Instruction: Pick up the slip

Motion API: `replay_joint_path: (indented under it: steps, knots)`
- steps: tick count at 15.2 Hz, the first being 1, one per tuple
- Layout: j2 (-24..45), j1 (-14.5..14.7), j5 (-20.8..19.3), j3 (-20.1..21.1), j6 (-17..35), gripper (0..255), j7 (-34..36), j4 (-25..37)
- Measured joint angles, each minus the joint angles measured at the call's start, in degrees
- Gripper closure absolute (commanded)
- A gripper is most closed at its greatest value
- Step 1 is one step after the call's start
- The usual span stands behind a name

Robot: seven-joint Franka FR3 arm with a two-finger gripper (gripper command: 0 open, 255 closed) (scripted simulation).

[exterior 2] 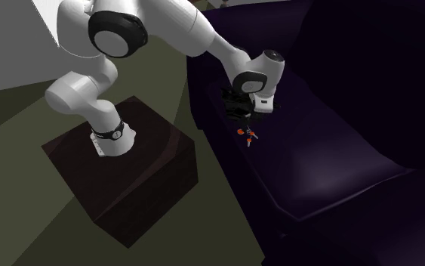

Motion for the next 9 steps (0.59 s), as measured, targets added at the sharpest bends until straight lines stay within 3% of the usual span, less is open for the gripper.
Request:
replay_joint_path:
  steps: [8, 9]
  knots:
    - [5.62, 2.17, -2.77, -2.15, 3.09, 0, 1.87, 2.20]
    - [5.89, 2.27, -2.90, -2.25, 3.29, 255, 1.95, 2.25]
